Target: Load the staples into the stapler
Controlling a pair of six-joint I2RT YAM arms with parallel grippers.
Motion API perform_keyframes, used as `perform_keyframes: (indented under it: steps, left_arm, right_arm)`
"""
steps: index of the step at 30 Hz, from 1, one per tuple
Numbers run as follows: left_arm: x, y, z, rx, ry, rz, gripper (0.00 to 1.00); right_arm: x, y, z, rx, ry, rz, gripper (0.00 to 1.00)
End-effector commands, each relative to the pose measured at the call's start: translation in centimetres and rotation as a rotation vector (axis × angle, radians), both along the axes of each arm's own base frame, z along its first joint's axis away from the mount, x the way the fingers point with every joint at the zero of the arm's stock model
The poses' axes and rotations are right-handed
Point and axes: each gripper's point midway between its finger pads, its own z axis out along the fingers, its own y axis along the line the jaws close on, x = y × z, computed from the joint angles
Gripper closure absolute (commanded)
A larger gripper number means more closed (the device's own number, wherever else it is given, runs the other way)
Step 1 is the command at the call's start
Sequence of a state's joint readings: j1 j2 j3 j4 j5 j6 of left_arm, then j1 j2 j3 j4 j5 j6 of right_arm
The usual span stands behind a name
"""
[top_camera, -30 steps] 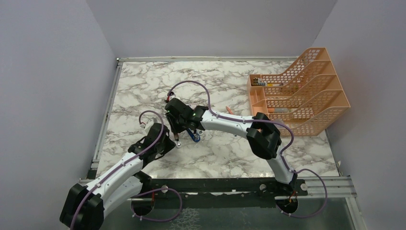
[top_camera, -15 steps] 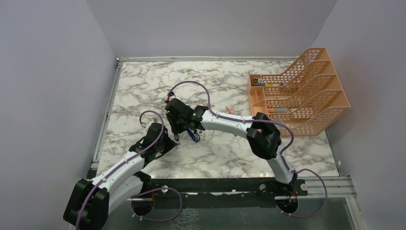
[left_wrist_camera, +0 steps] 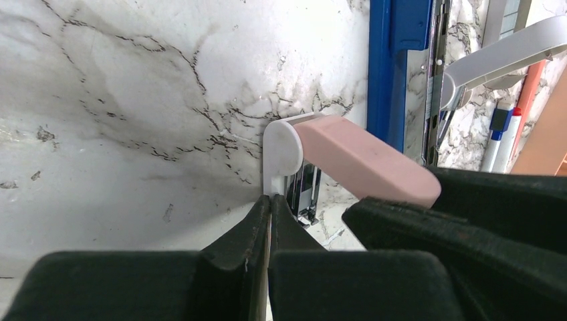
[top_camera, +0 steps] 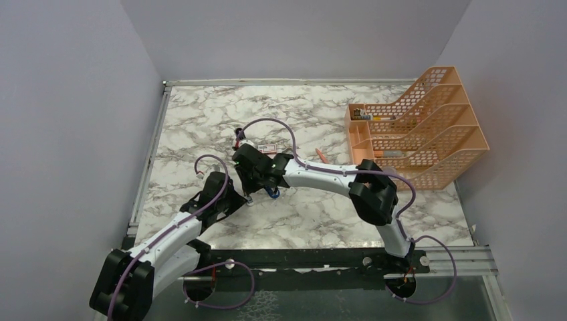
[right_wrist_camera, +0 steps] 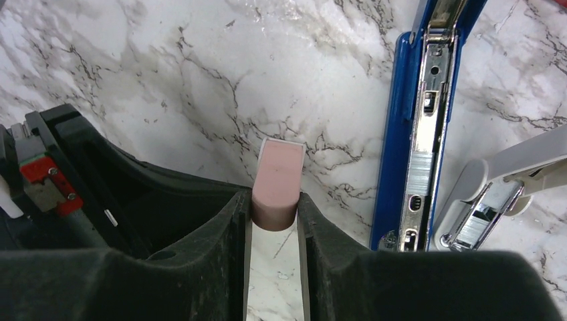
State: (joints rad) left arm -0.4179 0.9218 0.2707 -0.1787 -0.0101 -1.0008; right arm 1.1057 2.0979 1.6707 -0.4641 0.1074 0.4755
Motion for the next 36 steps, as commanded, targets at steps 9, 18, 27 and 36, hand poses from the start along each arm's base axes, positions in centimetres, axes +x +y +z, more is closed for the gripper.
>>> perform_keyframes:
  steps: [9, 18, 27, 36]
  left_arm:
    - [-1.0, 1.2, -2.1, 0.05, 0.046, 0.014, 0.97]
    - [-0.3, 1.3, -0.3, 0.055, 0.001, 0.019, 0.92]
    - [0.7, 2.3, 3.3, 0.097, -0.079, 0.048, 0.83]
    - [1.5, 5.1, 6.5, 0.207, -0.14, 0.145, 0.81]
  right_arm:
    - [-2.5, -1.5, -2.0, -0.061, 0.032, -0.016, 0.69]
    - [-2.4, -1.7, -3.7, -0.078, 0.036, -0.039, 0.68]
    - [-2.0, -1.4, -3.8, -0.084, 0.031, -0.049, 0.64]
    - [-2.0, -0.8, -1.6, -0.027, 0.021, -0.039, 0.48]
